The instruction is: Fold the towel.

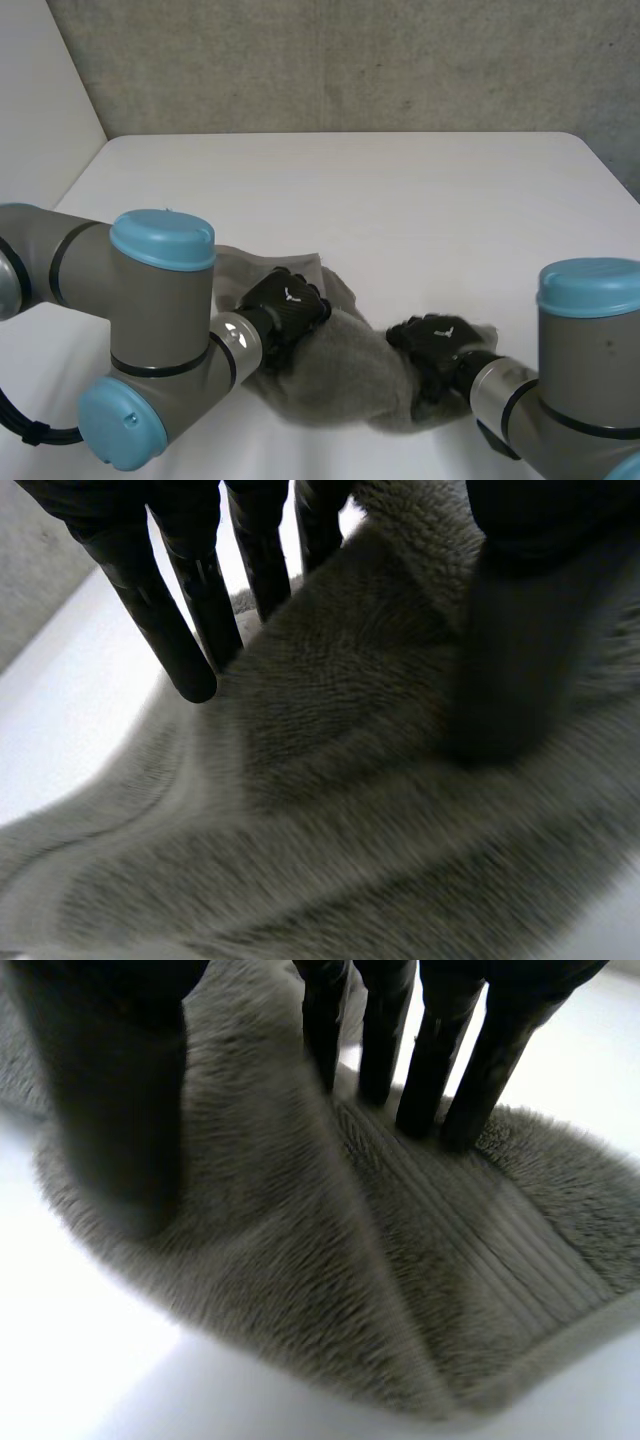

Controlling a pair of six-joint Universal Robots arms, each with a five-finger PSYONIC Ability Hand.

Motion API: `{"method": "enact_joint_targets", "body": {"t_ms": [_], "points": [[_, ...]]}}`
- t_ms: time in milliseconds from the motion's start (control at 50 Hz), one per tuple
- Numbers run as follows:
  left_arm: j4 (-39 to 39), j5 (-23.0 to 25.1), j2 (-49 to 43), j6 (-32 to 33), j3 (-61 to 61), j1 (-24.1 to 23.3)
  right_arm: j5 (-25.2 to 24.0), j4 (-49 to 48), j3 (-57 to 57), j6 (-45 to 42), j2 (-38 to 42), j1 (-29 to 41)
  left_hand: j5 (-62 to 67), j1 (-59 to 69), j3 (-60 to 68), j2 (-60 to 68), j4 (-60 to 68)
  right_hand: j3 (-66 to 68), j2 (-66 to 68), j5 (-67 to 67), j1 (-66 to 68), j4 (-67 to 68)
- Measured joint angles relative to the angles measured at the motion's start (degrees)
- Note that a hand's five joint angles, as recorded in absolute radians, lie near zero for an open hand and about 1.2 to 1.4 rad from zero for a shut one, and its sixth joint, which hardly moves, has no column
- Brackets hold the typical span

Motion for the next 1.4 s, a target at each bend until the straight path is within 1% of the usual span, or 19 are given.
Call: {"method": "enact_joint_targets", "body": {"t_ms": [20, 40, 80, 120, 260, 340, 440, 520, 640, 700, 780, 840, 880, 960, 1020, 1120, 1240, 1340, 1400], "points": [[-0.2, -0.1, -0.1, 0.0, 0.0, 0.0, -0.2, 0.0, -0.1, 0.1, 0.6, 0.1, 5.6, 5.7, 6.0, 5.8, 6.1, 7.2, 7.5, 7.2, 6.0, 7.2], [-0.4, -0.2, -0.3, -0.1, 0.1, -0.1, -0.5, 0.0, -0.6, 0.2, 1.5, 0.3, 16.4, 14.1, 17.3, 16.2, 17.3, 20.5, 21.2, 21.5, 20.5, 21.6], [-0.7, -0.4, -0.2, -0.2, 0.6, -0.1, -0.7, 0.0, -1.4, 0.2, 2.4, 0.5, 26.0, 23.0, 27.9, 24.5, 27.2, 34.3, 32.6, 35.5, 33.4, 36.0], [-0.9, -0.6, 0.1, -0.3, 1.5, 0.0, -0.8, -0.1, -3.2, 0.1, 2.2, 0.5, 26.6, 23.1, 30.1, 24.7, 28.4, 40.0, 39.4, 39.9, 39.3, 40.6], [0.8, -3.6, 3.6, -1.4, 9.6, 0.8, -0.4, -1.4, -13.7, 0.3, -4.1, -0.3, 26.6, 23.1, 30.4, 24.7, 28.4, 40.3, 39.6, 40.2, 40.1, 40.8], [7.0, -12.0, 6.9, -5.5, 15.7, 1.5, 0.5, -9.5, -19.9, 0.8, -9.8, -1.3, 26.6, 23.1, 30.4, 24.7, 28.4, 40.3, 39.6, 40.2, 40.1, 40.8], [15.4, -21.0, 11.7, -13.5, 15.3, 1.6, 0.8, -22.5, -19.8, 0.7, -15.2, -1.7, 27.1, 23.1, 30.6, 24.7, 28.4, 40.3, 39.6, 40.2, 40.1, 40.8], [19.4, -23.6, 15.7, -19.2, 8.3, 1.3, -0.8, -25.9, -16.1, -0.3, -17.0, -1.4, 27.1, 23.1, 30.6, 25.1, 28.4, 40.4, 39.6, 40.2, 40.1, 40.8], [22.5, -21.9, 18.7, -22.5, -7.9, -0.2, -4.5, -19.6, -7.9, -7.0, -15.4, 0.3, 24.5, 22.9, 21.0, 22.5, 19.5, 40.8, 39.6, 40.3, 40.1, 40.8], [23.3, -20.0, 18.7, -22.4, -15.6, -1.1, -5.3, -14.3, -4.6, -13.7, -12.4, 1.7, 19.0, 20.7, 16.6, 16.9, 14.9, 40.8, 39.6, 40.3, 40.1, 40.8], [22.5, -17.7, 18.4, -20.7, -23.0, -1.9, -4.4, -5.1, -3.2, -23.8, -8.6, 2.2, 5.1, 4.6, 3.0, 3.3, 1.5, 40.0, 39.0, 39.4, 39.3, 40.0], [20.2, -17.0, 18.8, -18.9, -25.4, -2.1, -3.5, 1.0, -3.9, -28.3, -7.3, 1.3, -6.0, -6.8, -8.3, -7.8, -9.5, 29.3, 28.4, 28.7, 28.2, 29.7], [17.1, -16.6, 20.0, -17.1, -26.5, -2.3, -2.8, 5.8, -5.2, -30.8, -6.7, 0.0, -15.8, -15.7, -17.5, -16.6, -18.1, 12.5, 11.6, 10.8, 11.1, 12.5], [12.4, -16.4, 23.5, -15.0, -26.0, -2.3, -2.4, 9.1, -7.0, -30.7, -7.4, -1.4, -29.6, -28.3, -30.6, -29.5, -31.2, -7.1, -7.5, -10.0, -8.4, -7.3], [10.0, -16.4, 27.1, -14.2, -24.4, -2.0, -2.4, 8.6, -7.8, -28.1, -8.7, -2.1, -34.2, -32.4, -34.7, -32.3, -34.8, -19.0, -19.3, -22.7, -20.0, -19.6], [9.8, -16.5, 30.6, -13.8, -21.2, -1.4, -2.4, 4.4, -7.6, -22.7, -10.4, -3.0, -34.6, -32.6, -35.1, -32.3, -34.9, -21.2, -21.3, -23.4, -23.1, -20.8], [11.9, -16.0, 28.5, -13.0, -17.8, -0.6, -2.6, 0.8, -5.6, -19.4, -10.9, -3.6, -34.6, -32.6, -35.1, -32.3, -34.9, -21.2, -21.3, -23.4, -23.3, -20.8], [12.8, -12.7, 23.1, -9.9, -15.2, 1.0, -3.0, -0.4, -3.4, -19.5, -10.5, -4.2, -34.3, -32.6, -35.1, -32.3, -34.9, -21.2, -21.3, -23.4, -23.3, -20.8], [12.8, -8.8, 18.8, -5.9, -13.1, 2.4, -3.6, -0.7, -1.5, -19.9, -10.1, -4.9, -31.4, -31.4, -33.5, -31.9, -34.0, -21.2, -21.3, -23.4, -23.3, -20.8]]}}
